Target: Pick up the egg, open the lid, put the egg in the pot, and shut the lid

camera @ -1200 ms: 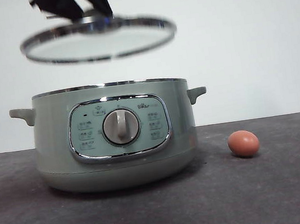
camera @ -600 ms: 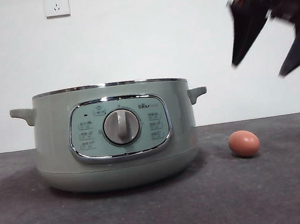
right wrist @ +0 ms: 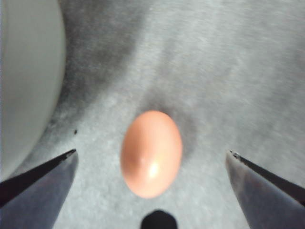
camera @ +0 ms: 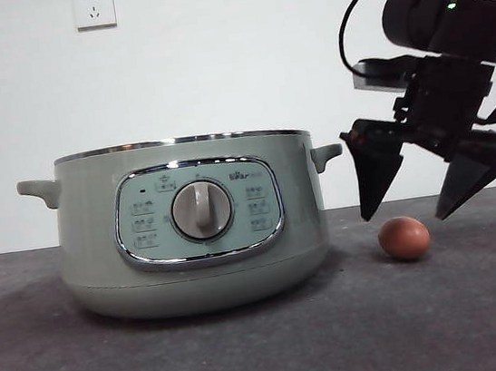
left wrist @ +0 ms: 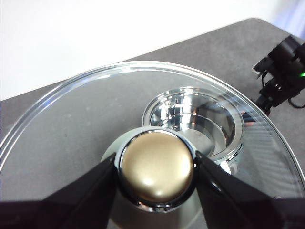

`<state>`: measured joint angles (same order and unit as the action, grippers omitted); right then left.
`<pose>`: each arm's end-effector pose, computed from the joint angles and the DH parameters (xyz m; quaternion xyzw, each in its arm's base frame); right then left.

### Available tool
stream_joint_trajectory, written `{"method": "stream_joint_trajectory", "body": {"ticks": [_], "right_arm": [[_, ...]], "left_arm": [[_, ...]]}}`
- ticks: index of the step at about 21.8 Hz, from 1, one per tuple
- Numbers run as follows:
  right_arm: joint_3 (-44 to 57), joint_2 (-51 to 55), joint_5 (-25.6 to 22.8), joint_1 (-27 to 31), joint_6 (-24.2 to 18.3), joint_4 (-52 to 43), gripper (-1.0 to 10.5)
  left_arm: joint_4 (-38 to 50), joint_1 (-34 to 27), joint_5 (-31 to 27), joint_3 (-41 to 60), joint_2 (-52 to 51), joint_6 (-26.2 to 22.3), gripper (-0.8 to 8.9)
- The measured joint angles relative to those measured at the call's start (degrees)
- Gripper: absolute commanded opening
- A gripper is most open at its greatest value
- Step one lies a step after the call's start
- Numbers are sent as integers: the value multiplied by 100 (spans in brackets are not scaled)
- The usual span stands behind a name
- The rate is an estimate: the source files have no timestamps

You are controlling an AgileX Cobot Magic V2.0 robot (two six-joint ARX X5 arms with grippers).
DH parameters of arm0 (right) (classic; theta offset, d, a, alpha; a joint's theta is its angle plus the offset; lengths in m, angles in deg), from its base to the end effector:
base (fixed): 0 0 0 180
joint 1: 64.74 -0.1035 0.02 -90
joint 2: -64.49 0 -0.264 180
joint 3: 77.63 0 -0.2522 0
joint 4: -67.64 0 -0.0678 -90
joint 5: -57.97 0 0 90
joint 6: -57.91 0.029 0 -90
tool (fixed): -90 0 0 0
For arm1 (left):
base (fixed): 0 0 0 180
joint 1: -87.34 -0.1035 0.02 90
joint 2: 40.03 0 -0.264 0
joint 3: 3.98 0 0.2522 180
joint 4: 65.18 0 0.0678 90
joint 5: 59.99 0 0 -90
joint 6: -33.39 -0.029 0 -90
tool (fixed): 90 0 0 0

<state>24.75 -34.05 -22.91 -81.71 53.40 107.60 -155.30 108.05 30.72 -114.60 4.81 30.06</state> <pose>0.3255 0.1041 0.1903 -0.0677 0.4974 0.2143 0.8379 0.0228 -0.0090 0.4798 0.0645 0.2022 -0.1876 0.9590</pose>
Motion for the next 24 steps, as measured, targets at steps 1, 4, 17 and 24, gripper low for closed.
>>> {"method": "stream_joint_trajectory", "body": {"ticks": [1, 4, 17, 24], "right_arm": [[0, -59, -28, -35, 0, -76, 593], [0, -291, -168, -94, 2, -164, 419], [-9, -304, -188, -118, 380, -197, -12], [-9, 1067, -463, -125, 688, -42, -12]], "left_arm": [[0, 0, 4, 2, 4, 39, -8], [0, 0, 4, 2, 39, 90, -8], [0, 0, 4, 2, 52, 101, -8], [0, 0, 4, 2, 52, 94, -8]]}}
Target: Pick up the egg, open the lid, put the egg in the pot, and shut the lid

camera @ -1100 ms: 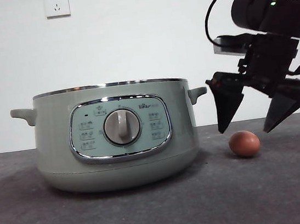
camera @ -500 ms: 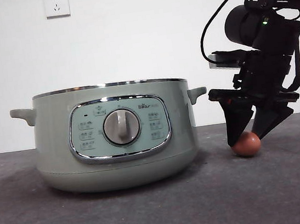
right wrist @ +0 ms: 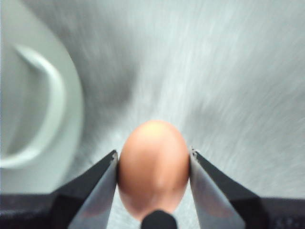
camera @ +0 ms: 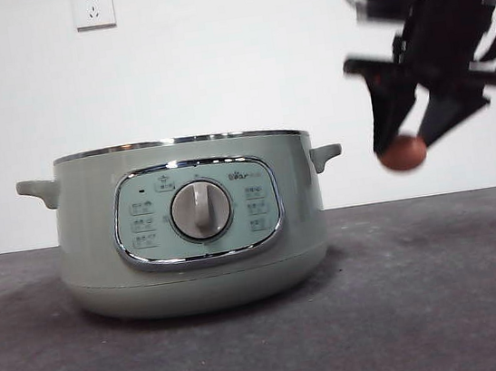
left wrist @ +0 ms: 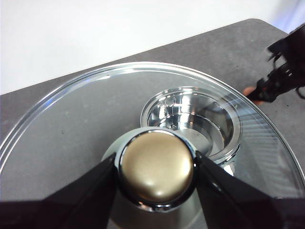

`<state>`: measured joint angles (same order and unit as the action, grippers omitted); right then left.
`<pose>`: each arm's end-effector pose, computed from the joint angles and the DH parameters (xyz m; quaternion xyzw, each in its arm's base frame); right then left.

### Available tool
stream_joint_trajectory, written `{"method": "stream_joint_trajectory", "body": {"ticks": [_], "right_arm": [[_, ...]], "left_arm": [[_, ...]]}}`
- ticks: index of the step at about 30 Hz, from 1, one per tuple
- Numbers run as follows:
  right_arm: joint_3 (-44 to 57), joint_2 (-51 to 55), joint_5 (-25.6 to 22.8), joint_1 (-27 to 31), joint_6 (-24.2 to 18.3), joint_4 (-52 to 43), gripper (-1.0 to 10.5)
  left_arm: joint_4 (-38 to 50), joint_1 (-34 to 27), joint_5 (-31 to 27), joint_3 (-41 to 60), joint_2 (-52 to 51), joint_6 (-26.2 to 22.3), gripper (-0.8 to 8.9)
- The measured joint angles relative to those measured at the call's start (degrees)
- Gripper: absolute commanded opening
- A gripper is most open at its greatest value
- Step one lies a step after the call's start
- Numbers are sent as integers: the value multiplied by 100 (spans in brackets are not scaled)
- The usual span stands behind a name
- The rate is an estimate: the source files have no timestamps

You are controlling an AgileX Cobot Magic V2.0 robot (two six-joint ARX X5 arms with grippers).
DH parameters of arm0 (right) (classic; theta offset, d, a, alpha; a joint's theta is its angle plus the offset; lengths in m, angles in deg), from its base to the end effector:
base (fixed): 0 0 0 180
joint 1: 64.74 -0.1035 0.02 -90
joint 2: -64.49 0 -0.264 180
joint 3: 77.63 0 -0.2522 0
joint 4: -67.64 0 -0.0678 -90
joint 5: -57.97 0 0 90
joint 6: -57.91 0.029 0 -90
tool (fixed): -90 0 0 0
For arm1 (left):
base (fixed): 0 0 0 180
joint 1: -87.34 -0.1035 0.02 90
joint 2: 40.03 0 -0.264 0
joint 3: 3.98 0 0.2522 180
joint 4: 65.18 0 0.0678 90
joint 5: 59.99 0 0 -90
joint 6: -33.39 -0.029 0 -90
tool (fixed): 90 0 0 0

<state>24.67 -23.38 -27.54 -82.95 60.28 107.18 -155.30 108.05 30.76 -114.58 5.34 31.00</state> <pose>0.3042 0.1025 0.2490 -0.0318 0.4209 0.1699 0.8905 0.0261 -0.0103 0.4796 0.0573 0.2084 -0.1862 0.9584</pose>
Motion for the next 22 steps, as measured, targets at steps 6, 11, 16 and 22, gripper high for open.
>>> {"method": "stream_joint_trajectory", "body": {"ticks": [6, 11, 16, 22], "right_arm": [[-852, 658, -7, -448, 111, -13, -12], [-2251, -52, -2, -1453, 70, -13, -13], [-3154, -1204, -2, -2059, -127, 221, -12], [-3797, -2380, -11, -2350, -433, 732, -12]], "left_arm": [[0, 0, 0, 0, 0, -13, -8], [0, 0, 0, 0, 4, -15, -8], [0, 0, 0, 0, 7, -13, -8], [0, 0, 2, 0, 7, -13, -8]]}}
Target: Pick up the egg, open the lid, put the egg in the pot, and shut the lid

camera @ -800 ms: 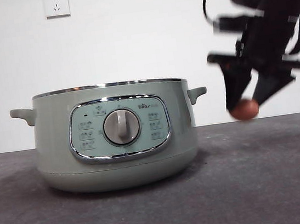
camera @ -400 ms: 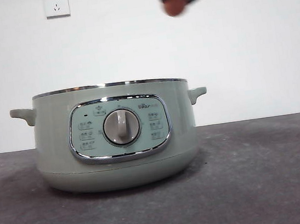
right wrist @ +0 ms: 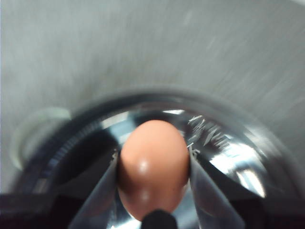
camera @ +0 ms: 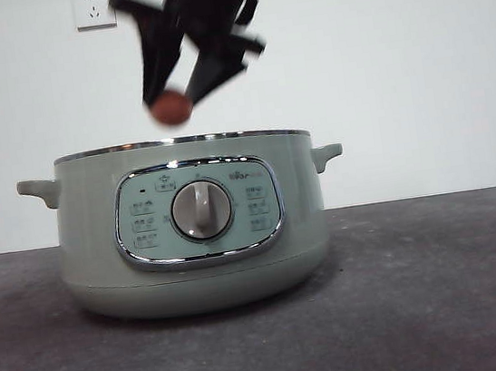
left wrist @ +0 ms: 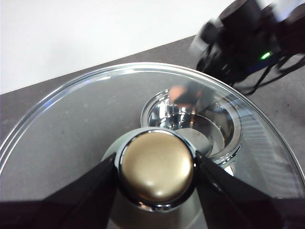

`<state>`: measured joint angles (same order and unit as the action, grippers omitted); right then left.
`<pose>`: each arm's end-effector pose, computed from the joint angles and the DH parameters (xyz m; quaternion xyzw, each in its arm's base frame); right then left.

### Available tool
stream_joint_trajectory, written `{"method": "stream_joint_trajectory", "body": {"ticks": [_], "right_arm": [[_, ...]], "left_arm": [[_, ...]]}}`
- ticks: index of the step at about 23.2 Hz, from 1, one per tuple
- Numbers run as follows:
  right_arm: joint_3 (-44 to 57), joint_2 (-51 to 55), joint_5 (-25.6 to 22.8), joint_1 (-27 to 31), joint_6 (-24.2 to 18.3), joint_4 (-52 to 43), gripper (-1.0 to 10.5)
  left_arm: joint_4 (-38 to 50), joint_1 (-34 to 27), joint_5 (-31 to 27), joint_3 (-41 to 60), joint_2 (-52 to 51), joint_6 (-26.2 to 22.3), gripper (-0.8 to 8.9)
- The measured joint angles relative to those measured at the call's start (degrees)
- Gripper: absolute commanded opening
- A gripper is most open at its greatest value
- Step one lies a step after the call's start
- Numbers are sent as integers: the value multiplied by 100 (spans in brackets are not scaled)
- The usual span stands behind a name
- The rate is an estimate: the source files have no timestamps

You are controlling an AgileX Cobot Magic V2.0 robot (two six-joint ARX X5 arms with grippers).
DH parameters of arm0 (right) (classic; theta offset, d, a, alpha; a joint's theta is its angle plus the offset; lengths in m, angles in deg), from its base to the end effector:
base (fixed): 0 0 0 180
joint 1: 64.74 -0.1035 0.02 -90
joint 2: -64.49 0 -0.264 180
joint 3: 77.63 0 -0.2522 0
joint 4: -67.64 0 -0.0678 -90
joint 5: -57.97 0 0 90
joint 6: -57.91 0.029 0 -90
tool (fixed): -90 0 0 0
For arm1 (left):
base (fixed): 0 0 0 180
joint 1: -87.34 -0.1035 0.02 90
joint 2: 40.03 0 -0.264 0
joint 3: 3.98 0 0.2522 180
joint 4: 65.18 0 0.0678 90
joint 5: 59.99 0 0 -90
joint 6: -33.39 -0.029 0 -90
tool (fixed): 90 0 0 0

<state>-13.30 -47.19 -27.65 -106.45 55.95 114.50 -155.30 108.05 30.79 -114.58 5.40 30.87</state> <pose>0.3270 0.2944 0.3006 -0.1316 0.3399 0.3702 0.8544 0.0264 -0.0104 0.4796 0.0585 0.2087 -0.1867 0.9582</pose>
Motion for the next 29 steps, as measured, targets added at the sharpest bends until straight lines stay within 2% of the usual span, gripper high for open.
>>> {"method": "stream_joint_trajectory", "body": {"ticks": [6, 18, 19, 22, 26, 29], "right_arm": [[-74, -765, -157, -61, -208, 428, -12], [-105, -955, -289, -59, -389, 977, -8], [-105, -955, -289, -59, -389, 975, 29], [-105, -955, -289, -59, -389, 975, 425], [-352, -986, -289, -59, -385, 1335, 472], [-1364, -988, -291, -59, -385, 2103, 472]], "left_arm": [[0, 0, 4, 0, 0, 0, -8], [0, 0, 83, 0, 0, -2, -8], [0, 0, 92, 0, 0, 0, -8], [0, 0, 92, 0, 0, 0, -8], [0, 0, 92, 0, 17, -2, -8], [0, 0, 92, 0, 48, -2, -8]]}}
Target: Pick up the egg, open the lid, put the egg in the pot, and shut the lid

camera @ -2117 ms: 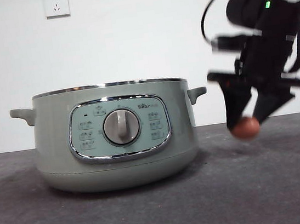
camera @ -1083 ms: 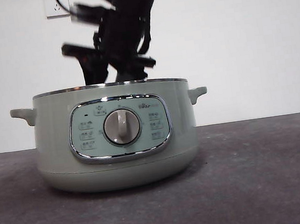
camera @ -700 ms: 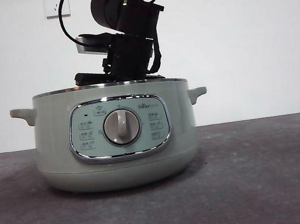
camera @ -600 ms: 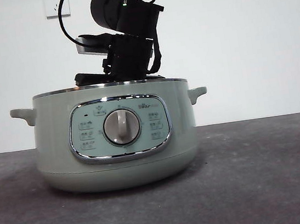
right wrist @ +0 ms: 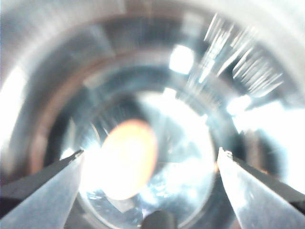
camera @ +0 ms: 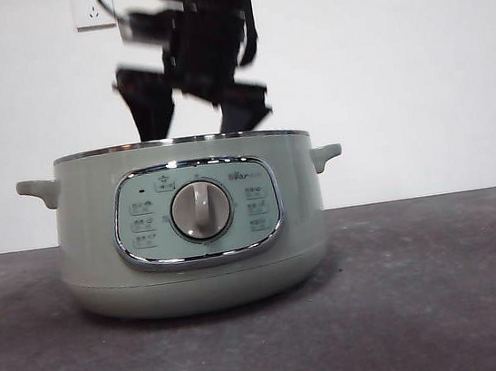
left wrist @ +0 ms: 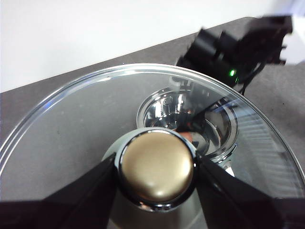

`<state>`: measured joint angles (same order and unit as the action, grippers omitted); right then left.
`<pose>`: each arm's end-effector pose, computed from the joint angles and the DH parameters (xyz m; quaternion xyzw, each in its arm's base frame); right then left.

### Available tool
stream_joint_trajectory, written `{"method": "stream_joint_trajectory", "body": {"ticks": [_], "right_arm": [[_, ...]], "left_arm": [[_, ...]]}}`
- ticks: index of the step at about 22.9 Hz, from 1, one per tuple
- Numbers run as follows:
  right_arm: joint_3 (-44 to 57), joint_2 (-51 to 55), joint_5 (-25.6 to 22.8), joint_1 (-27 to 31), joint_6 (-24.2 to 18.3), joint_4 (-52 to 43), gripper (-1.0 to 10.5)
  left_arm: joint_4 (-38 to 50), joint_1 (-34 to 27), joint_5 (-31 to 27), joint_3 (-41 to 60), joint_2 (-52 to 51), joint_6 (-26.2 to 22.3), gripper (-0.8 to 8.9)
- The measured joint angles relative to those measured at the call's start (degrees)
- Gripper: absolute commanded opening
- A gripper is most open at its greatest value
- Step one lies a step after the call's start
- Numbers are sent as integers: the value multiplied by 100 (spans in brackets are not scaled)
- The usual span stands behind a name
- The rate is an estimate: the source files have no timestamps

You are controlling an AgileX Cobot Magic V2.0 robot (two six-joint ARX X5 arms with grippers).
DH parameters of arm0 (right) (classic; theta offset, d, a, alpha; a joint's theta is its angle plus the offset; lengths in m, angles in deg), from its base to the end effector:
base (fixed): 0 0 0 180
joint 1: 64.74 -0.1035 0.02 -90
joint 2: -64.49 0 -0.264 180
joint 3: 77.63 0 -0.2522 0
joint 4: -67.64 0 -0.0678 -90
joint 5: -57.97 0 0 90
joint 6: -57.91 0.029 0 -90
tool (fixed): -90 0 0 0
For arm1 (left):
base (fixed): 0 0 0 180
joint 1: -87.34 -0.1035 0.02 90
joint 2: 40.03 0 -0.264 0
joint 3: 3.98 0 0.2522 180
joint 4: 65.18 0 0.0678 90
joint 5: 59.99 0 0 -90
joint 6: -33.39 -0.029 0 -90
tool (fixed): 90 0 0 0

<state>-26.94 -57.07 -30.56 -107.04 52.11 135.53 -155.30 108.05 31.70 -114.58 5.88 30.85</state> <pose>0.3370 0.3076 0.2785 -0.2152 0.4527 0.3459 0.7932 0.0292 -0.0120 0.4795 0.0576 0.2128 -0.1942 0.9559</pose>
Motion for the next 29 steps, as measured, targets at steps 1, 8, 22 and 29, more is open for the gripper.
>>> {"method": "stream_joint_trajectory", "body": {"ticks": [1, 8, 22, 29], "right_arm": [[-345, 13, 0, 0, 0, 251, 468], [-793, 1873, -175, 798, 254, 1373, 436], [-87, 5195, 306, 1008, 157, 2341, 436], [1427, 6511, 297, 1008, 376, 2341, 436]], "left_arm": [[0, 0, 0, 0, 13, -2, -8], [179, 2, 472, 0, 437, -92, -8], [3773, 212, 1145, 2542, 1550, -186, -8], [4669, 549, 1058, 2691, 2559, -168, -8]]}}
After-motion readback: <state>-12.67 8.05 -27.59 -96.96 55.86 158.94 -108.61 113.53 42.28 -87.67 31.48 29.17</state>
